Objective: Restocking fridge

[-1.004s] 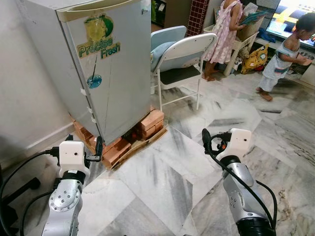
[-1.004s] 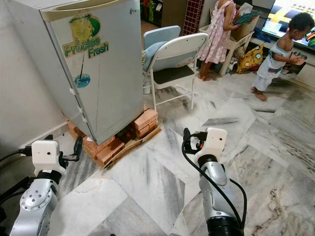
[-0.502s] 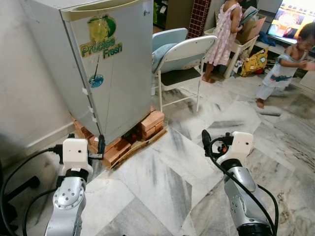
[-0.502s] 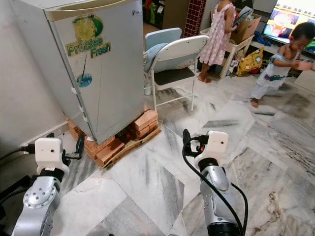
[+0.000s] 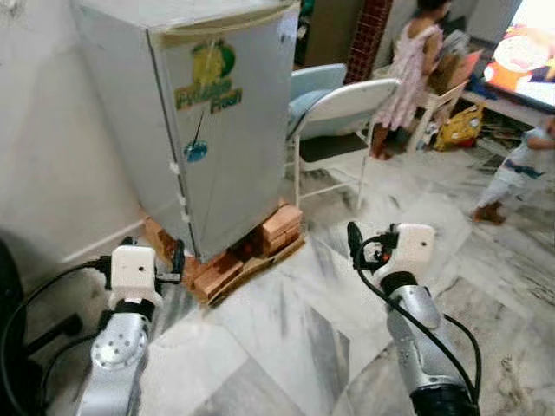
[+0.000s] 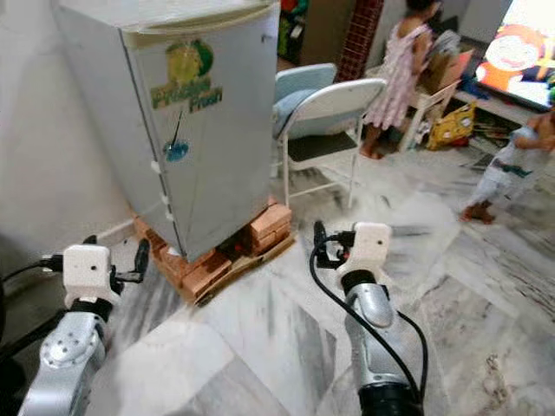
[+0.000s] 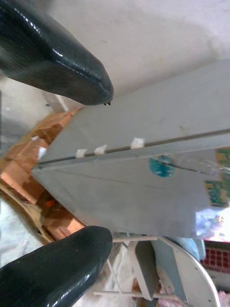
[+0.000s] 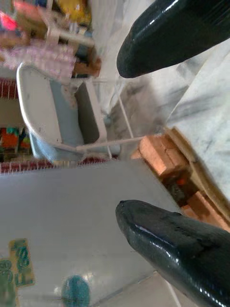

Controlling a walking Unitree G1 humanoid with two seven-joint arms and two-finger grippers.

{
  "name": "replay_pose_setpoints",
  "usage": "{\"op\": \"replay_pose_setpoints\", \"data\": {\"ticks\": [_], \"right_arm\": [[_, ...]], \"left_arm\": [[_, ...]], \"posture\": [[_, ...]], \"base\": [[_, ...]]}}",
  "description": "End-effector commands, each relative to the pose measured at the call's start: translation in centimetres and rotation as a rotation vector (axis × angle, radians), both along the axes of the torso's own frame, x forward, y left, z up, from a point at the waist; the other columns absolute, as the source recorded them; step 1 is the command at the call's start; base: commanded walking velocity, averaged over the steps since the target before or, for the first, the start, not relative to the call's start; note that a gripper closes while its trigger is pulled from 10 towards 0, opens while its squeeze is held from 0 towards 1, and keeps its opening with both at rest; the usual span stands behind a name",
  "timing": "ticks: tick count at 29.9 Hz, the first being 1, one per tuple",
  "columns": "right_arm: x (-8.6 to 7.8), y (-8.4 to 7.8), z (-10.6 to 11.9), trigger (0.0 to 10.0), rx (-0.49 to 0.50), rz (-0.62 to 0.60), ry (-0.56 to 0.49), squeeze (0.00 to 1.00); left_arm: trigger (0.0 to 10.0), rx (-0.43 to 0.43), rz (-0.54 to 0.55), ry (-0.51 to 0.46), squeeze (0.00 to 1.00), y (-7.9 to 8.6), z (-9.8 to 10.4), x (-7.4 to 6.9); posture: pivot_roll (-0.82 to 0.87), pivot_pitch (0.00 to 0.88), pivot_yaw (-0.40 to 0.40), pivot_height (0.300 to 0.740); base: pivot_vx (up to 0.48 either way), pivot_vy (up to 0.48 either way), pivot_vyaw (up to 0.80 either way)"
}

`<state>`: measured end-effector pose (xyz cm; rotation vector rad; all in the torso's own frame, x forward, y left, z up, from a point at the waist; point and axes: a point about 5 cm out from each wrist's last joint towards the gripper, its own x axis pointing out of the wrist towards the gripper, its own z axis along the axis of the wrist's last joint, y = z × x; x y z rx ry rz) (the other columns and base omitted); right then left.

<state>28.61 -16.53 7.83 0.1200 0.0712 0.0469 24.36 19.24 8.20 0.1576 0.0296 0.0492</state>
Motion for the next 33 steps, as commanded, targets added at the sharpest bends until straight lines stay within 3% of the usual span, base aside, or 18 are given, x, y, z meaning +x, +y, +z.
{"op": "replay_pose_setpoints", "data": {"ticks": [1, 3, 7, 17, 29, 33], "right_arm": [[-0.18, -0.85, -0.01, 10.0, -0.025, -0.033, 0.005, 0.0], [-0.26, -0.59, -0.07, 10.0, -0.004, -0.029, 0.0, 0.0], [-0.24, -0.49, -0.05, 10.0, 0.006, -0.029, 0.0, 0.0], [-0.38, -0.72, -0.27, 10.0, 0.004, -0.032, 0.014, 0.0], [-0.6, -0.34, -0.56, 10.0, 0.005, -0.025, 0.026, 0.0], [-0.56, -0.3, -0.58, 10.0, 0.004, -0.026, 0.031, 0.0]], "left_arm": [[10.0, 0.01, -0.028, -0.015, 0.0, -0.73, 0.25, 0.39], [10.0, 0.047, -0.041, -0.022, 0.0, -0.92, 0.22, 0.28], [10.0, 0.041, -0.046, -0.023, 0.0, -1.15, 0.18, 0.21], [10.0, -0.04, -0.015, 0.005, 0.0, -0.99, -0.3, 0.19], [10.0, -0.058, -0.018, 0.004, 0.0, -1.16, -0.39, 0.03], [10.0, -0.062, -0.026, 0.007, 0.0, -1.35, -0.43, -0.03]], "posture": [[0.06, 0.0, -0.039, 0.74], [0.07, 0.0, -0.041, 0.74], [0.07, 0.0, -0.042, 0.74], [0.07, 0.0, -0.047, 0.74], [0.07, 0.0, -0.048, 0.74], [0.07, 0.0, -0.049, 0.74]], "base": [[0.401, 0.262, 0.0], [0.403, 0.259, 0.0], [0.406, 0.254, 0.0], [0.363, 0.298, -0.42], [0.0, 0.464, 0.0], [0.0, 0.48, -0.63]]}}
